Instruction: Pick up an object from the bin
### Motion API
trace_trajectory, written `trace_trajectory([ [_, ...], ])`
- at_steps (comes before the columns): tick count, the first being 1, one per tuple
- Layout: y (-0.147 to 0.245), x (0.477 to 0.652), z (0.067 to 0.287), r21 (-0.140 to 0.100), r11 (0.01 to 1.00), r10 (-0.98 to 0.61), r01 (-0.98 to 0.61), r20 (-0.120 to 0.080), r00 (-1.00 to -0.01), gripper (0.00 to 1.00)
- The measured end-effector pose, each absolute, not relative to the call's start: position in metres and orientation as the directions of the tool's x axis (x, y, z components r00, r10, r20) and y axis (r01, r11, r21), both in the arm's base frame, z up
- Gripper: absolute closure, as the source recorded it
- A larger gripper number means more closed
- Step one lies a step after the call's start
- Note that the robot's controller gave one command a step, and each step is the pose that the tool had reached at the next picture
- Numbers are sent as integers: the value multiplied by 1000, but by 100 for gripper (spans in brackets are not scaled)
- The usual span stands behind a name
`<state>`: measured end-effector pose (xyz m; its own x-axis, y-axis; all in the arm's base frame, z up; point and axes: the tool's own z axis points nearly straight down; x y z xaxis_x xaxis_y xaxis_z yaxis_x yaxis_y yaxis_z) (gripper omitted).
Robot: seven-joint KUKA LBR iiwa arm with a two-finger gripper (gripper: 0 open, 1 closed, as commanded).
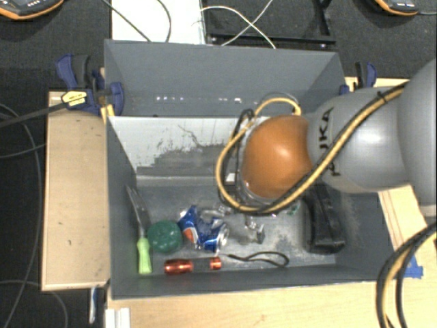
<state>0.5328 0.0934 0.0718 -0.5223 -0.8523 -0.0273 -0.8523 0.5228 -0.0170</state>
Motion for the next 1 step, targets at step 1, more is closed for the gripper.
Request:
trace_trajectory([
  [1, 138, 530, 77, -16, 529, -849, -849, -34, -528, 0],
])
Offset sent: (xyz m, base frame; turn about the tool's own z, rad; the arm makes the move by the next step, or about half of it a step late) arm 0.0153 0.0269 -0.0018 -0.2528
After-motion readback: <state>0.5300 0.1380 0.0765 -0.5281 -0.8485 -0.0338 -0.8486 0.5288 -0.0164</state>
